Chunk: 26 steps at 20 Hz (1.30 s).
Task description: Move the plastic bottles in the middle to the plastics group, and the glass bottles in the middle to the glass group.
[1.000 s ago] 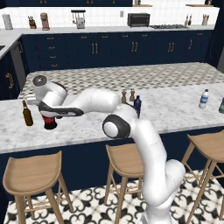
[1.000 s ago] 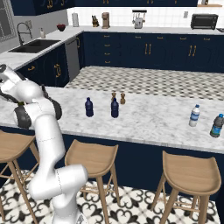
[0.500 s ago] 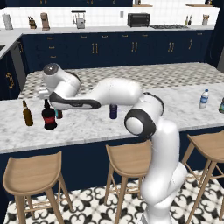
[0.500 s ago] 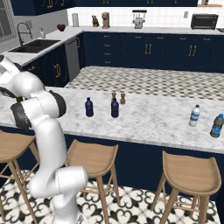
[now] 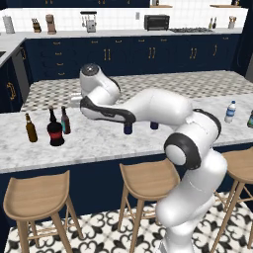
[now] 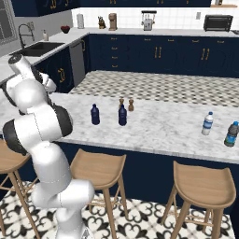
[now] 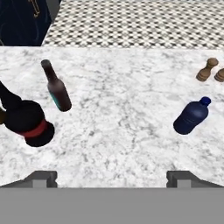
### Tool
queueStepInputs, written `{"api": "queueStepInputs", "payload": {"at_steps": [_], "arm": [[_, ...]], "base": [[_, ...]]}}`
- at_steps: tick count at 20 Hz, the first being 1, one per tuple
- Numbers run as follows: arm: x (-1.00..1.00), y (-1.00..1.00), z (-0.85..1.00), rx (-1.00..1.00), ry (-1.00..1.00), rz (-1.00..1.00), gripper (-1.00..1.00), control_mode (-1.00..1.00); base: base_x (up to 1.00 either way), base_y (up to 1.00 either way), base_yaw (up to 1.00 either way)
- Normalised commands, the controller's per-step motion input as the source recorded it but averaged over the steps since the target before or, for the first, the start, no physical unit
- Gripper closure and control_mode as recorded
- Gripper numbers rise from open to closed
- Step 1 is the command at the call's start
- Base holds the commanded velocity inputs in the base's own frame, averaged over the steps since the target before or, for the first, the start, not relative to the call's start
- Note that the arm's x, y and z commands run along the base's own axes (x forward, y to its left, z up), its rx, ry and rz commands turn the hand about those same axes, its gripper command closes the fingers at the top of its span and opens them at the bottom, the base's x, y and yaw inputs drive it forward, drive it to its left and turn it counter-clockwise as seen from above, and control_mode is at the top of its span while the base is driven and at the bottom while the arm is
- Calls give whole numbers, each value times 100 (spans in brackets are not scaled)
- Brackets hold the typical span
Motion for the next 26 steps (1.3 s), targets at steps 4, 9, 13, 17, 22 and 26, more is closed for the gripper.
{"api": "queueStepInputs", "payload": {"at_steps": [4,9,13,17,22,26], "arm": [[-9,-100,14,0,5,0,-100,-100],[-1,-100,1,0,9,-2,-100,-100],[0,-100,0,0,13,-6,-100,-100],[1,-100,0,0,16,-9,-100,-100],[12,-100,-2,0,20,-10,-100,-100],[14,-100,-24,0,9,-7,-100,-100]], "base": [[0,0,0],[0,0,0],[0,0,0],[0,0,0],[0,0,0],[0,0,0]]}}
